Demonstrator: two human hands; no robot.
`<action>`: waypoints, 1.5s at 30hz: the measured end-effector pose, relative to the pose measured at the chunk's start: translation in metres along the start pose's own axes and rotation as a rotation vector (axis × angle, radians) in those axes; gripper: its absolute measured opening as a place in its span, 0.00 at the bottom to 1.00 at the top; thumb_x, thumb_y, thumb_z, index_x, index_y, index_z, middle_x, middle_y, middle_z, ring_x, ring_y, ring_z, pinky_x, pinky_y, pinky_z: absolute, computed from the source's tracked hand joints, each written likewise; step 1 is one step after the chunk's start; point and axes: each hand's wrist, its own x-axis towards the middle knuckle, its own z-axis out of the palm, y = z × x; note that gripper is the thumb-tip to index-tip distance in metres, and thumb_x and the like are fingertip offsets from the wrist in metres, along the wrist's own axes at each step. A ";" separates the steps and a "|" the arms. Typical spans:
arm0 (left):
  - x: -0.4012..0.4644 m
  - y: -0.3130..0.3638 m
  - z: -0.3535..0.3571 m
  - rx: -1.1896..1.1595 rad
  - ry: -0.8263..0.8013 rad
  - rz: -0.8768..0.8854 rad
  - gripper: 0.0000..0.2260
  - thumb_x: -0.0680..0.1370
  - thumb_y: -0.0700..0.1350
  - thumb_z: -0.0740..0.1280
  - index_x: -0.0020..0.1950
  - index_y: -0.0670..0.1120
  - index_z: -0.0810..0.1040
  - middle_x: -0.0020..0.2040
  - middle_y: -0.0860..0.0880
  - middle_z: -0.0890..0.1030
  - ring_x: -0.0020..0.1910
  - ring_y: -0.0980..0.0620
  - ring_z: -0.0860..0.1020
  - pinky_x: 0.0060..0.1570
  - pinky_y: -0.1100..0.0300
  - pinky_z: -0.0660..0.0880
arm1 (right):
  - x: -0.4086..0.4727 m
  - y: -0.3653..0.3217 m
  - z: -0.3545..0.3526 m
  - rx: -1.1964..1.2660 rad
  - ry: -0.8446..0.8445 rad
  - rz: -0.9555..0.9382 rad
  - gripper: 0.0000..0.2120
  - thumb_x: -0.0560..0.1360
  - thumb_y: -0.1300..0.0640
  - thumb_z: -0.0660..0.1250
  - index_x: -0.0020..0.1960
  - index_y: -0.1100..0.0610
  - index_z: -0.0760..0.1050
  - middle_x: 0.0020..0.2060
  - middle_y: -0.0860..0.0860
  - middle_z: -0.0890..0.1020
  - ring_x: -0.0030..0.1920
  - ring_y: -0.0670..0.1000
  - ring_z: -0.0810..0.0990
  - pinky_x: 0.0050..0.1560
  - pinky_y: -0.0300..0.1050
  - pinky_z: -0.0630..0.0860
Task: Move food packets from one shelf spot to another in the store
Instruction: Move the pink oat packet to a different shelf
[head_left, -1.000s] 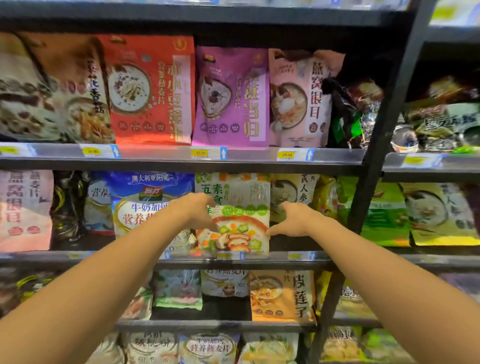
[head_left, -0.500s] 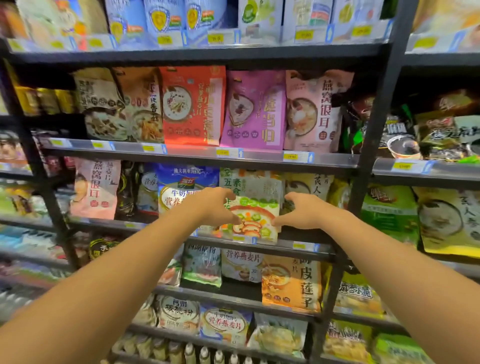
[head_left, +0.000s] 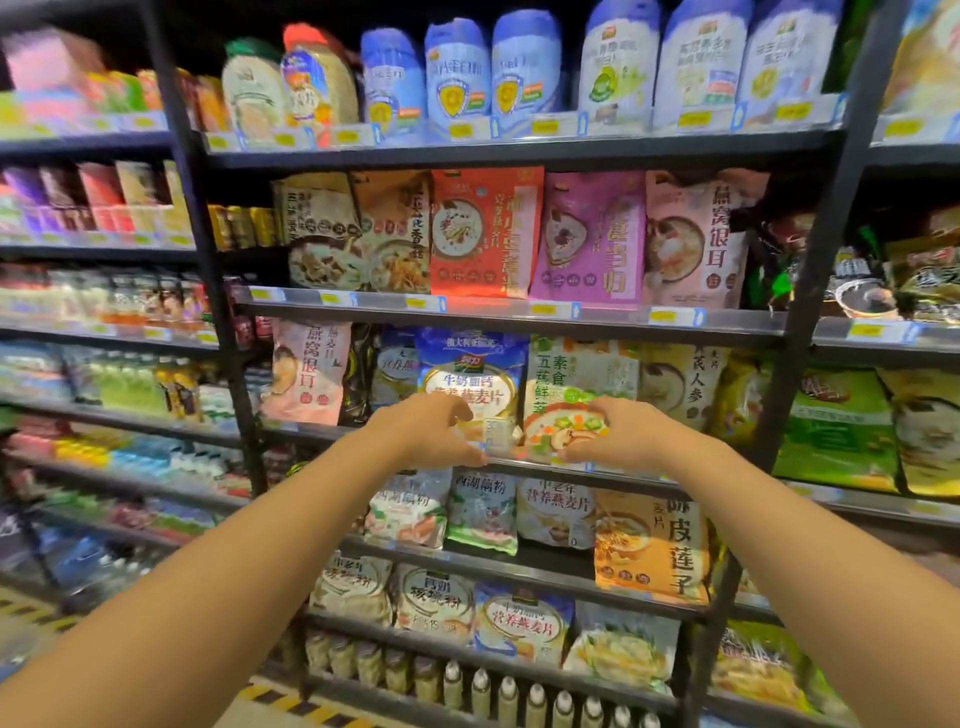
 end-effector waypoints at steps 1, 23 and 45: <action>-0.011 -0.015 -0.005 0.008 0.000 -0.006 0.34 0.74 0.65 0.73 0.77 0.54 0.70 0.74 0.51 0.74 0.69 0.46 0.75 0.68 0.43 0.74 | -0.004 -0.017 0.005 0.003 0.002 -0.013 0.50 0.70 0.31 0.74 0.83 0.51 0.60 0.80 0.52 0.67 0.77 0.57 0.68 0.74 0.54 0.69; -0.053 -0.148 -0.041 -0.026 0.079 -0.234 0.32 0.74 0.66 0.71 0.73 0.54 0.72 0.69 0.52 0.77 0.66 0.47 0.77 0.66 0.45 0.75 | 0.038 -0.187 0.061 0.016 -0.114 -0.230 0.49 0.73 0.34 0.73 0.84 0.54 0.57 0.81 0.53 0.65 0.77 0.57 0.68 0.74 0.55 0.70; 0.073 -0.421 -0.057 -0.119 0.042 -0.326 0.30 0.75 0.62 0.72 0.74 0.52 0.72 0.69 0.48 0.79 0.66 0.45 0.78 0.65 0.47 0.76 | 0.271 -0.347 0.175 -0.013 -0.166 -0.115 0.47 0.70 0.28 0.71 0.78 0.57 0.67 0.75 0.56 0.73 0.71 0.59 0.75 0.63 0.49 0.73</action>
